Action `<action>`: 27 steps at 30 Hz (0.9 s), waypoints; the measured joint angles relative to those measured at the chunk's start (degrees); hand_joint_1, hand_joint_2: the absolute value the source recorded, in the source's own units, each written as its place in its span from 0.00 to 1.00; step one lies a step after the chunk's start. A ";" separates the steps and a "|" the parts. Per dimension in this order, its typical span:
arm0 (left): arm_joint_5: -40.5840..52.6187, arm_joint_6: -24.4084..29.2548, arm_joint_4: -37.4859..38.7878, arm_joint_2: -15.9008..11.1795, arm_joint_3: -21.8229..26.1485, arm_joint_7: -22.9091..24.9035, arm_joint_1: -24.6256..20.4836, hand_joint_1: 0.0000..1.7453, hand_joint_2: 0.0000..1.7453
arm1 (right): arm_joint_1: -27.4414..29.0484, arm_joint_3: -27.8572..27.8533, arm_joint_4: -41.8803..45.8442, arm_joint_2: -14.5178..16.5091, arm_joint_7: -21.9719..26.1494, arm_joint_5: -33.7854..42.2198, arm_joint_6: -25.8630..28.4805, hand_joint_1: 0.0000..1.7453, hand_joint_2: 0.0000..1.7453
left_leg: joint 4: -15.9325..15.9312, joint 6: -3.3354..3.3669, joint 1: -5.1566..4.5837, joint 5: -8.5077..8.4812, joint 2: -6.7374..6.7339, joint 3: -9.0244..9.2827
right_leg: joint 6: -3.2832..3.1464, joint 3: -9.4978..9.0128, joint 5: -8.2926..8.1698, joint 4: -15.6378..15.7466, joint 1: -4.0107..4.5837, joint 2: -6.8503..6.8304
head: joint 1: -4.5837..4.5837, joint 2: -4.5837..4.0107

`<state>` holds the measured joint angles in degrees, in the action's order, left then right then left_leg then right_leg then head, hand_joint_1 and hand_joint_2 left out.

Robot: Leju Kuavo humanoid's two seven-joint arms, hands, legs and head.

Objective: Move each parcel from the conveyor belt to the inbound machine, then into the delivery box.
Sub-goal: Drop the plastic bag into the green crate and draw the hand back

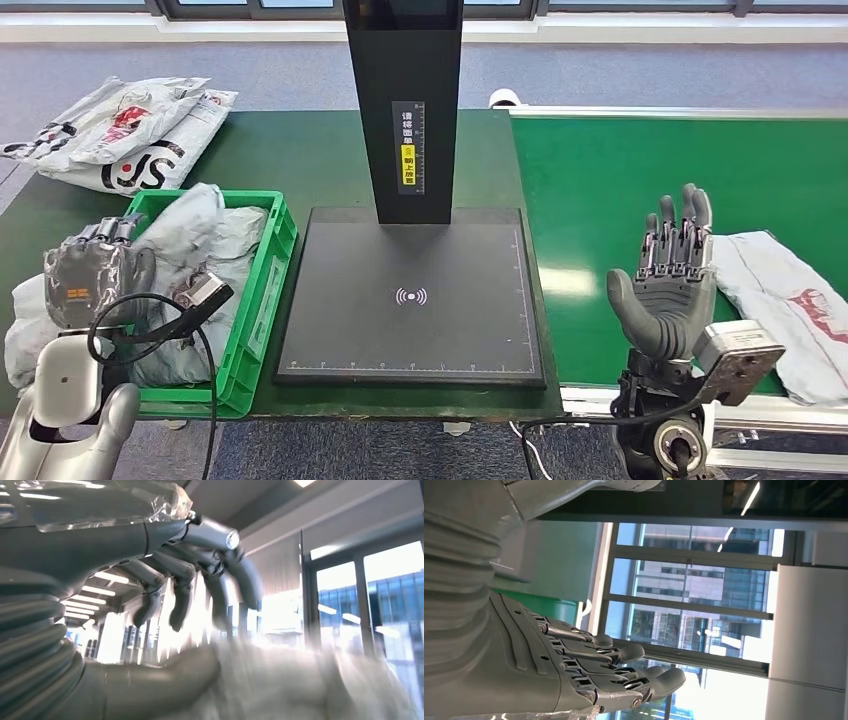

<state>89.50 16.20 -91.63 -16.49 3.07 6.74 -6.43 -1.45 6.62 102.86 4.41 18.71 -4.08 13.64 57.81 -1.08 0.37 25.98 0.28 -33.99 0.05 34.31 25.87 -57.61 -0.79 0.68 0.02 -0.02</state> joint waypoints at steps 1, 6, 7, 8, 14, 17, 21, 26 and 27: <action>0.20 -0.53 0.41 0.41 -0.38 0.45 -0.14 0.00 1.00 | -0.23 0.00 0.00 0.06 0.00 -0.07 -0.15 0.00 1.00 | 0.00 0.00 0.00 -0.01 0.00 0.01 | 0.01 0.00 -0.01 0.00 0.00 0.00 | 0.00 0.00; -1.26 -1.14 3.61 2.75 -2.77 -0.16 -2.33 0.00 1.00 | -1.38 0.00 0.00 0.19 -0.02 -0.23 -0.23 0.00 1.00 | 0.03 0.05 0.00 -0.06 0.02 0.02 | 0.04 -0.03 -0.08 0.00 -0.01 -0.01 | -0.01 0.01; -2.21 -1.23 4.24 3.18 -3.18 -0.69 -2.89 0.00 1.00 | -1.53 0.00 0.00 0.20 -0.02 -0.23 -0.21 0.00 1.00 | 0.03 0.04 0.00 -0.06 0.01 0.02 | 0.05 -0.02 -0.10 0.00 -0.01 -0.01 | 0.00 0.01; -3.22 -1.37 4.86 3.56 -3.57 -1.22 -3.50 0.00 1.00 | -1.64 -0.01 0.00 0.20 -0.02 -0.23 -0.18 0.00 1.00 | 0.03 0.04 0.00 -0.06 0.01 0.01 | 0.05 -0.02 -0.10 0.00 -0.01 -0.01 | 0.00 0.00; -23.52 -2.93 8.27 7.01 -4.94 -8.56 -7.43 0.00 1.00 | -1.91 -0.23 -0.05 0.20 -0.05 -2.52 1.58 0.00 1.00 | 0.04 0.04 0.00 -0.06 0.02 0.00 | 0.05 0.00 -0.10 0.00 0.00 -0.01 | 0.00 0.02; -42.32 -5.91 8.92 9.36 -5.48 -13.03 -9.04 0.00 1.00 | -2.08 -0.45 -0.56 0.19 -1.12 -6.54 3.56 0.00 1.00 | 0.04 0.04 0.00 -0.06 0.01 -0.01 | 0.05 -0.01 -0.11 0.00 -0.01 0.01 | 0.01 0.01; -59.99 -8.71 8.55 11.63 -6.58 -16.31 -9.59 0.00 1.00 | -3.31 -1.02 -3.28 0.10 -4.04 -12.03 5.43 0.00 1.00 | 0.04 0.05 -0.01 -0.05 -0.04 0.00 | 0.06 0.00 -0.11 0.01 -0.02 0.10 | 0.01 0.01; -72.25 -9.53 7.35 13.71 -9.30 -17.86 -9.02 0.00 1.00 | -5.55 -1.46 -9.11 -0.22 -9.67 -23.66 9.56 0.00 1.00 | 0.04 0.05 -0.01 -0.05 0.00 0.00 | 0.06 -0.02 -0.11 0.01 -0.01 0.08 | 0.01 0.01; -73.43 -9.52 7.21 14.03 -9.98 -17.99 -8.81 0.00 1.00 | -5.86 -1.53 -10.29 -0.32 -11.16 -26.44 10.33 0.00 1.00 | 0.04 0.05 -0.01 -0.05 0.00 0.00 | 0.06 -0.02 -0.11 0.01 -0.01 0.08 | 0.01 0.01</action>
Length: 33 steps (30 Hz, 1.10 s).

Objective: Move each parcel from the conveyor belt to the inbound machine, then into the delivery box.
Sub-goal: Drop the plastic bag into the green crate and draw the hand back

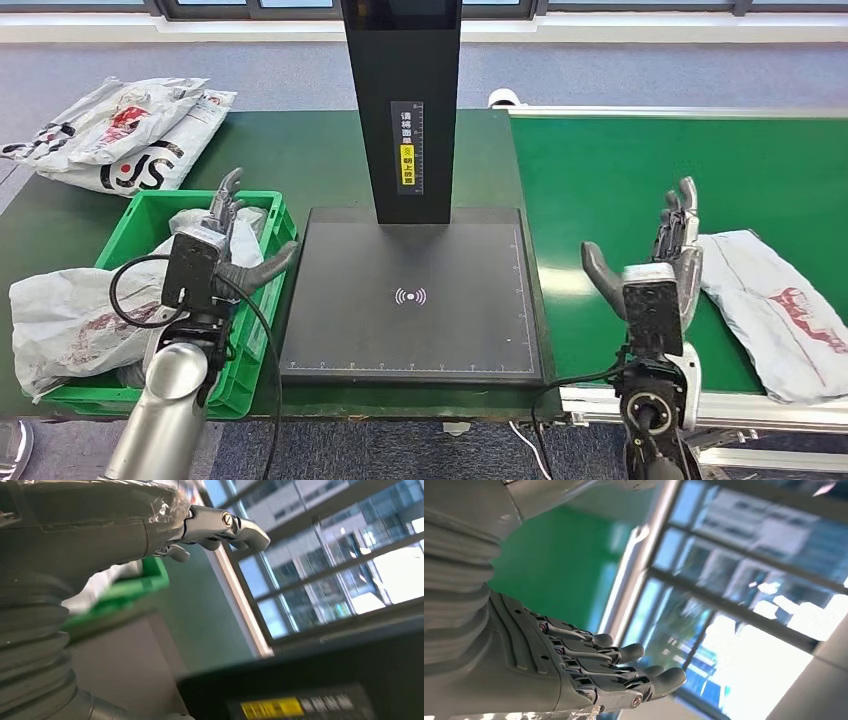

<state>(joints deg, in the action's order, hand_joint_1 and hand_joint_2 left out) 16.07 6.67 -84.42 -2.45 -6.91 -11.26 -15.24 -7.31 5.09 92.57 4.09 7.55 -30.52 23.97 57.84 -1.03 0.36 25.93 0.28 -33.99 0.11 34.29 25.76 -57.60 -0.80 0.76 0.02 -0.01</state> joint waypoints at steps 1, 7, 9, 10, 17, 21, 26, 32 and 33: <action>-0.81 0.01 -0.07 0.30 -0.64 -0.08 0.20 0.00 1.00 | -0.26 -0.16 -1.12 -0.08 -1.47 -2.61 0.60 0.00 1.00 | 0.00 0.00 0.00 0.00 0.00 0.00 | 0.00 0.00 0.00 0.00 0.00 0.00 | 0.00 -0.01; -3.07 0.03 0.24 2.20 -3.52 -0.22 1.12 0.00 1.00 | -0.88 -2.65 -7.06 -0.52 -7.70 -13.76 3.29 0.00 1.00 | 0.00 0.00 0.00 0.01 0.04 -0.02 | 0.00 0.01 0.00 0.01 0.00 -0.05 | 0.00 0.00; -3.77 -0.29 0.54 2.86 -4.12 -0.22 1.20 0.00 1.00 | -0.72 -3.91 -8.77 -0.67 -8.54 -15.48 4.16 0.00 1.00 | 0.00 0.01 -0.01 0.01 0.04 -0.03 | 0.01 0.01 0.01 0.02 -0.01 -0.06 | 0.00 0.01; -4.21 -0.63 0.69 3.19 -4.36 -0.24 1.24 0.00 1.00 | -0.59 -4.61 -9.58 -0.71 -8.85 -16.16 4.62 0.00 1.00 | 0.00 0.01 -0.01 0.01 0.04 -0.03 | 0.01 0.01 0.01 0.02 -0.01 -0.06 | 0.00 0.01; -8.27 -3.37 1.40 5.35 -5.55 -0.81 2.03 0.00 1.00 | 0.48 -7.95 -13.40 -0.81 -10.92 -20.40 5.85 0.00 1.00 | 0.00 0.01 -0.03 0.02 0.02 -0.03 | 0.01 0.02 0.01 0.03 -0.01 -0.08 | 0.00 -0.01; -10.76 -5.30 1.39 6.78 -6.61 -1.27 3.24 0.00 1.00 | 0.61 -9.62 -15.33 -0.81 -12.57 -23.24 6.13 0.00 1.00 | 0.00 0.02 -0.03 0.02 0.04 -0.04 | 0.01 0.02 0.01 0.03 -0.01 -0.08 | 0.00 0.00; -12.40 -7.22 1.36 8.10 -8.05 -1.29 3.52 0.00 1.00 | 1.08 -11.45 -16.87 -0.81 -14.94 -26.25 5.92 0.00 1.00 | 0.00 0.02 -0.03 0.02 0.05 -0.05 | 0.02 0.02 0.01 0.04 -0.01 -0.09 | 0.00 0.01; -12.94 -8.45 1.30 9.57 -10.93 -1.15 3.45 0.00 1.00 | 1.89 -13.99 -18.97 -0.81 -17.91 -30.92 4.42 0.00 1.00 | 0.00 0.02 -0.03 0.02 0.06 -0.05 | 0.02 0.02 0.01 0.04 -0.03 -0.09 | 0.00 0.00; -12.98 -8.47 1.29 9.74 -11.30 -1.07 3.45 0.00 1.00 | 1.98 -14.36 -19.39 -0.81 -18.33 -31.72 4.20 0.00 1.00 | 0.00 0.02 -0.03 0.02 0.06 -0.05 | 0.02 0.02 0.01 0.04 -0.03 -0.09 | 0.00 0.01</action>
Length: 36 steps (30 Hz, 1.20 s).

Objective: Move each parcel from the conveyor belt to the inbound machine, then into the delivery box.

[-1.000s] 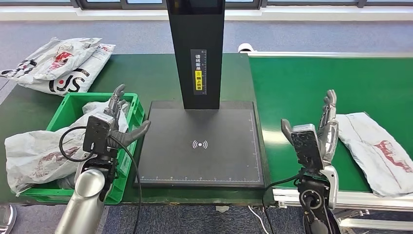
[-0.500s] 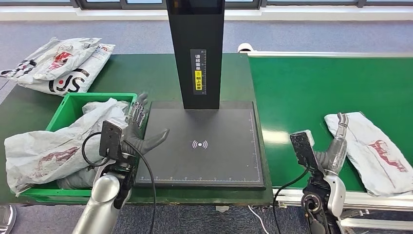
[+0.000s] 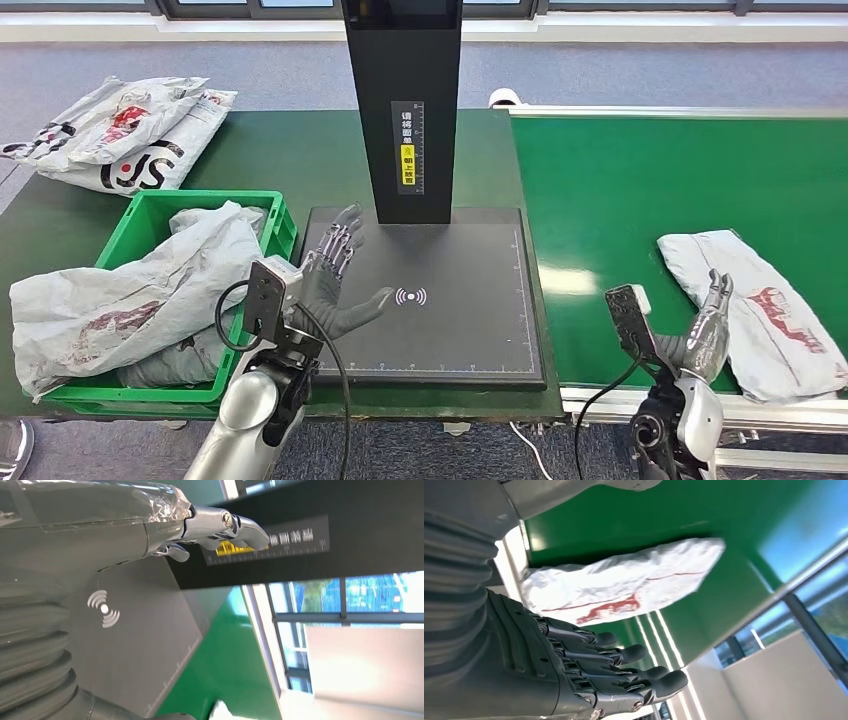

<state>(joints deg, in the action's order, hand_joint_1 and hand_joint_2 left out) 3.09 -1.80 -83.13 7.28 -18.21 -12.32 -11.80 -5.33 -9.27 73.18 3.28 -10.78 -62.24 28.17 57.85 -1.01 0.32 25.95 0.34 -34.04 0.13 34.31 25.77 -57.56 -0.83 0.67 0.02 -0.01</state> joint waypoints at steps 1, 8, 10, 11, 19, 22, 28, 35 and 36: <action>-0.03 -0.02 -0.01 0.14 -0.31 0.08 0.00 0.00 1.00 | 0.07 -0.30 -0.42 0.00 -0.35 -0.66 -0.19 0.00 1.00 | 0.00 0.00 0.00 0.00 0.00 0.00 | 0.00 0.00 0.00 0.00 0.00 0.00 | 0.00 0.00; -0.03 -0.07 -0.03 0.67 -1.33 0.45 -0.02 0.00 1.00 | 0.13 -1.51 -2.44 0.00 -2.15 -3.45 -1.86 0.00 1.00 | 0.00 0.00 0.00 0.00 -0.02 0.01 | 0.00 0.00 0.00 0.00 0.01 0.01 | 0.00 0.00; 0.07 -0.08 -0.04 0.72 -1.34 0.72 -0.03 0.00 1.00 | -0.19 -2.04 -3.73 0.00 -3.26 -5.03 -3.40 0.00 1.00 | 0.00 0.00 0.00 0.00 -0.02 0.01 | 0.00 0.00 0.00 0.00 0.01 0.01 | 0.00 0.00; 0.16 -0.08 -0.05 0.73 -1.35 0.85 -0.03 0.00 1.00 | -0.48 -2.30 -4.67 -0.01 -3.89 -5.96 -4.23 0.00 1.00 | 0.00 0.00 0.00 0.00 -0.02 0.01 | 0.00 -0.01 0.00 0.00 0.01 0.01 | 0.00 0.00; 0.44 0.05 -0.40 0.74 -1.35 1.33 0.08 0.00 1.00 | -2.44 -3.14 -10.64 -0.29 -6.38 -9.94 -6.51 0.00 1.00 | 0.00 0.00 0.00 -0.01 0.00 0.00 | 0.00 -0.02 0.00 0.00 0.00 0.01 | 0.00 -0.01; 0.73 0.04 -0.48 0.74 -1.35 1.42 0.23 0.00 1.00 | -3.44 -3.51 -12.95 -0.48 -7.76 -11.64 -7.72 0.00 1.00 | 0.00 0.00 0.00 0.00 -0.01 0.00 | 0.00 -0.01 0.00 0.00 0.00 0.01 | 0.00 -0.01; 1.69 0.01 -0.71 0.71 -1.35 1.55 0.58 0.00 1.00 | -5.80 -4.32 -18.47 -1.80 -10.33 -15.05 -10.27 0.00 1.00 | 0.00 0.00 0.00 0.00 0.00 -0.02 | 0.01 -0.01 0.00 0.00 0.00 0.00 | 0.00 -0.01; 2.58 0.01 -1.02 0.61 -1.35 1.92 0.77 0.00 1.00 | -7.58 -4.54 -21.18 -2.80 -11.50 -17.36 -10.51 0.00 1.00 | 0.00 0.00 0.00 0.00 0.01 -0.02 | 0.01 -0.01 0.00 0.00 0.00 0.00 | 0.00 -0.01; 2.63 0.01 -1.02 0.61 -1.35 1.96 0.82 0.00 1.00 | -7.73 -4.55 -21.40 -2.88 -11.67 -17.66 -10.69 0.00 1.00 | 0.00 0.00 0.00 0.00 0.01 -0.02 | 0.01 -0.01 0.00 0.00 0.00 0.00 | 0.00 -0.01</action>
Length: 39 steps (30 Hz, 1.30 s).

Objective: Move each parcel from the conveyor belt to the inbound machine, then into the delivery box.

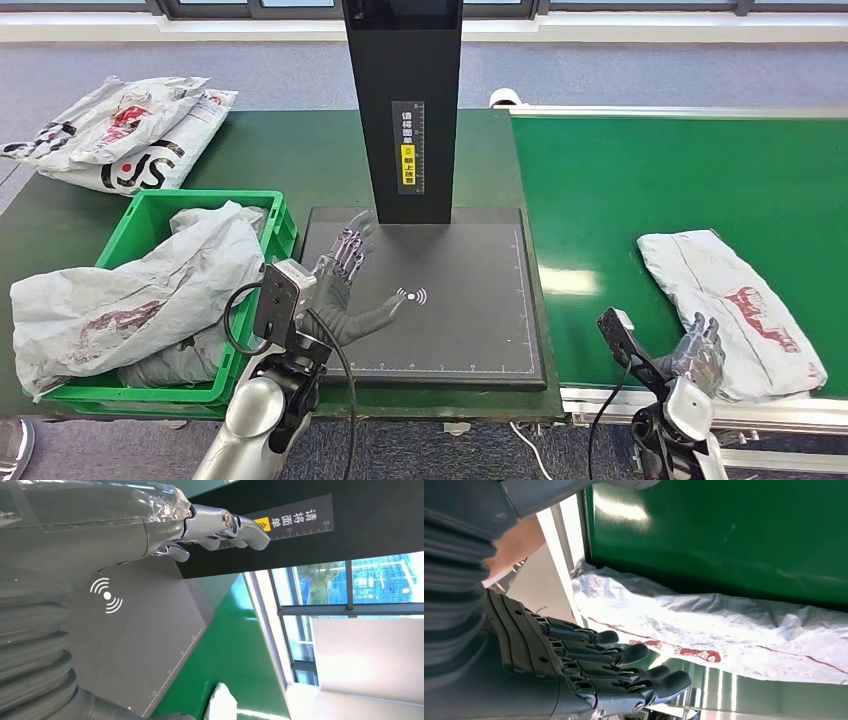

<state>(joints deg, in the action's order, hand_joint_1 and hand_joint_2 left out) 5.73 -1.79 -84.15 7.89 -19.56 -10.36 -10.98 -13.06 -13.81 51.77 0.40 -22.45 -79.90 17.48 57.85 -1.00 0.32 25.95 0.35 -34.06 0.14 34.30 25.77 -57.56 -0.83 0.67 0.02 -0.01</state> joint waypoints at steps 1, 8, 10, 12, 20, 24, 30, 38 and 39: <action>0.04 0.00 0.00 0.00 0.00 0.03 0.04 0.00 1.00 | -0.12 0.00 -0.21 -0.09 -0.18 -0.30 -0.22 0.00 1.00 | 0.00 0.00 0.00 0.00 0.00 0.00 | 0.00 0.00 0.00 0.00 0.00 0.00 | 0.00 -0.01; 0.24 0.00 -0.01 -0.02 0.00 0.15 0.47 0.00 1.00 | -0.44 0.00 -1.31 -0.29 -1.03 -1.40 -1.11 0.00 1.00 | 0.00 0.00 0.00 0.00 0.01 -0.01 | 0.00 0.00 0.00 0.00 0.00 0.00 | 0.00 0.01; 0.25 0.00 -0.02 -0.04 0.00 0.16 0.65 0.00 1.00 | -0.52 0.00 -1.56 -0.29 -1.31 -1.69 -1.64 0.00 1.00 | 0.00 0.00 0.00 0.00 0.01 -0.01 | 0.00 0.00 0.00 0.00 0.00 0.00 | 0.00 0.00; 0.26 0.00 -0.09 -0.08 0.00 0.17 0.85 0.00 1.00 | -0.58 0.00 -1.80 -0.33 -1.71 -1.98 -2.22 0.00 1.00 | 0.00 0.00 0.00 0.00 0.01 -0.01 | 0.00 0.00 0.00 0.00 0.00 0.00 | 0.00 0.01; 0.44 0.00 -0.68 -0.44 0.00 0.19 1.55 0.00 1.00 | -0.93 -0.34 -3.59 -0.95 -3.09 -3.45 -3.43 0.00 1.00 | 0.00 0.00 0.00 0.00 0.01 -0.01 | 0.00 0.00 0.00 0.00 0.00 -0.01 | 0.00 0.01; 0.54 0.02 -1.00 -0.49 0.00 0.23 1.90 0.00 1.00 | -0.97 -0.84 -4.55 -1.22 -3.78 -4.05 -3.75 0.00 1.00 | 0.00 0.00 0.00 0.00 0.03 -0.02 | 0.01 0.00 0.00 0.00 -0.01 -0.02 | 0.00 0.00; 0.75 0.10 -1.37 -0.50 0.00 0.54 1.99 0.00 1.00 | -1.15 -1.00 -5.56 -1.43 -4.74 -5.09 -4.18 0.00 1.00 | 0.00 0.00 0.00 0.00 0.03 -0.01 | 0.01 0.00 0.00 0.00 0.00 -0.02 | 0.00 0.01; 0.79 0.12 -1.43 -0.52 0.00 0.74 2.00 0.00 1.00 | -1.67 -1.08 -6.17 -1.71 -6.06 -6.75 -4.96 0.00 1.00 | 0.00 0.01 0.00 -0.01 0.03 0.00 | 0.04 -0.02 -0.02 0.00 -0.01 -0.03 | 0.00 0.01; 0.79 0.13 -1.44 -0.52 0.00 0.74 2.00 0.00 1.00 | -1.70 -1.16 -6.20 -1.72 -6.09 -6.87 -4.96 0.00 1.00 | 0.01 0.01 0.00 -0.01 0.03 0.00 | 0.05 -0.03 -0.02 0.00 -0.01 -0.03 | 0.00 0.01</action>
<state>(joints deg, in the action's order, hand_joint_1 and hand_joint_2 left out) 6.51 -1.67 -85.59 7.37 -19.56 -9.62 -8.98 -14.76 -14.97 45.57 -1.32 -28.54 -86.77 12.52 57.85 -0.99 0.32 25.94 0.38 -34.06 0.19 34.27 25.75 -57.56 -0.84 0.64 0.02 0.00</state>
